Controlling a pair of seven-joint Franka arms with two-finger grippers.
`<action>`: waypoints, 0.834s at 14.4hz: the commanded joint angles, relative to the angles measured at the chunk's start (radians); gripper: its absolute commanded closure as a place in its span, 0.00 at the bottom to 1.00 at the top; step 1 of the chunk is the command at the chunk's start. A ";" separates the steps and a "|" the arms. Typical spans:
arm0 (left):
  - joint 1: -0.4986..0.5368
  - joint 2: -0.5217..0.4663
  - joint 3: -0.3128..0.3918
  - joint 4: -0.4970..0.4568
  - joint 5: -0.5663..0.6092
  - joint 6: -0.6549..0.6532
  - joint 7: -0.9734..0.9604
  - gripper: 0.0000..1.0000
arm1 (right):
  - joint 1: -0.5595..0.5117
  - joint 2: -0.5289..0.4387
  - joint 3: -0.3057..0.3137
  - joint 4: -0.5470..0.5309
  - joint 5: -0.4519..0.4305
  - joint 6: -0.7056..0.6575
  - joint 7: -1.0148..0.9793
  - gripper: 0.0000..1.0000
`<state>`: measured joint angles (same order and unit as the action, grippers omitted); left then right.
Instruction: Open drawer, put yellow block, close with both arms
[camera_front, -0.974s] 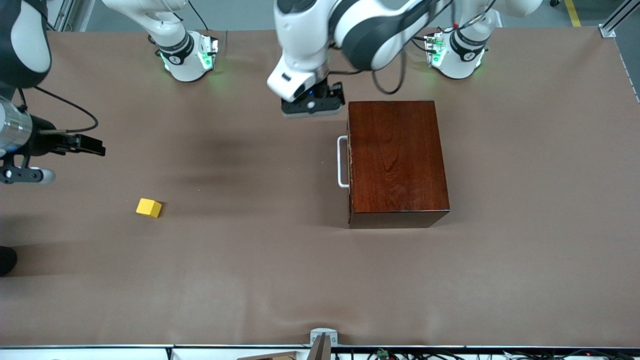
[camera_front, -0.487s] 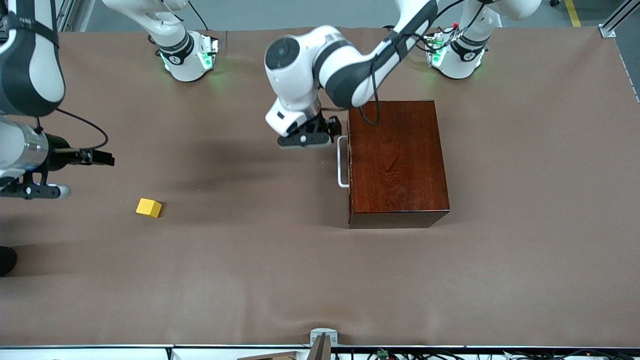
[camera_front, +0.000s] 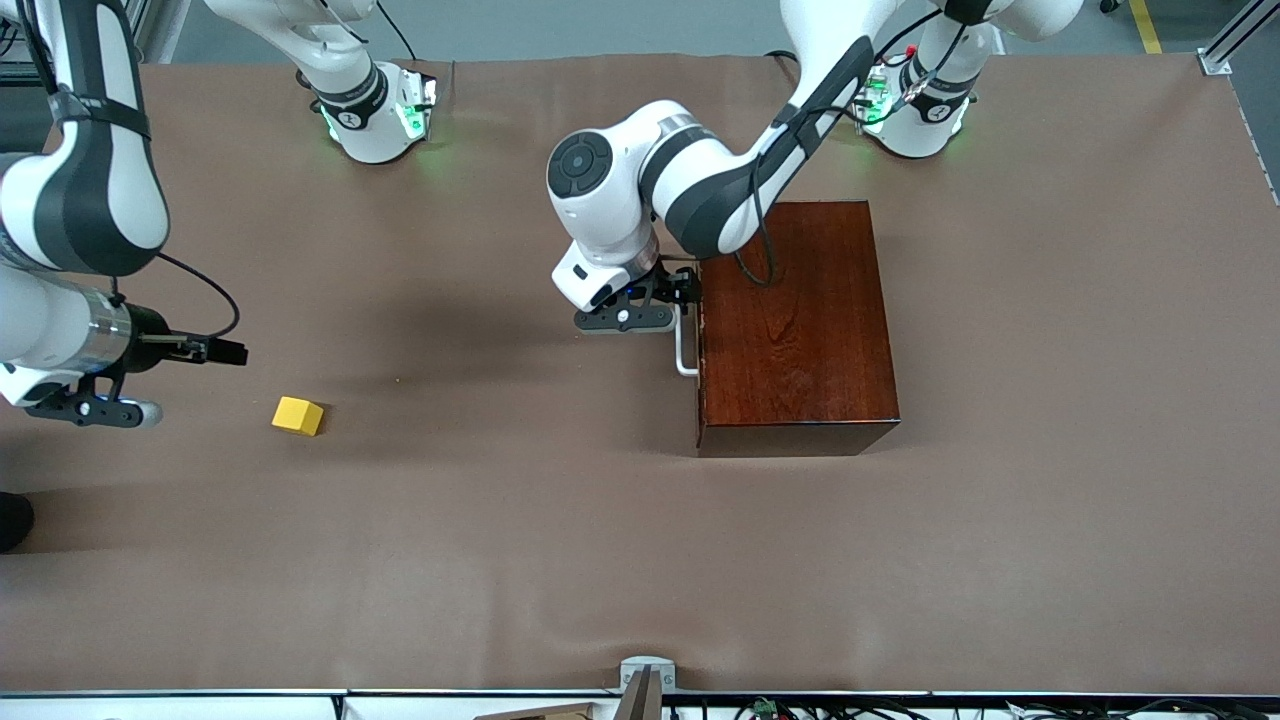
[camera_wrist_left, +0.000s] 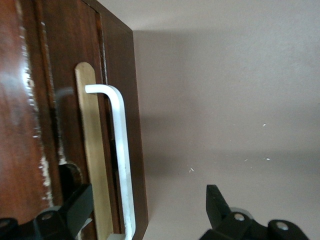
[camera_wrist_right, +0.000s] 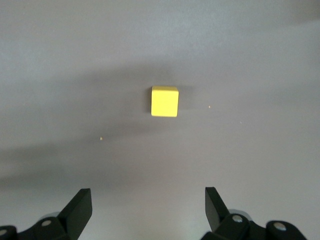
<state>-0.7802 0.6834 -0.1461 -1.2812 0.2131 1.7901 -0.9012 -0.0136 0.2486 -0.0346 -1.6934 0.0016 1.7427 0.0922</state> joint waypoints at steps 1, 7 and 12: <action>-0.007 0.028 0.003 0.026 0.022 -0.003 0.008 0.00 | -0.011 -0.023 0.008 -0.113 0.009 0.122 0.023 0.00; -0.011 0.057 0.003 0.025 0.022 -0.006 -0.002 0.00 | -0.011 -0.023 0.008 -0.300 0.009 0.395 0.087 0.00; -0.013 0.082 0.002 0.025 0.019 -0.002 -0.042 0.00 | -0.031 0.021 0.008 -0.451 0.003 0.682 0.061 0.00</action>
<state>-0.7860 0.7462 -0.1473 -1.2781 0.2132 1.7925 -0.9153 -0.0238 0.2600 -0.0381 -2.0981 0.0019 2.3520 0.1657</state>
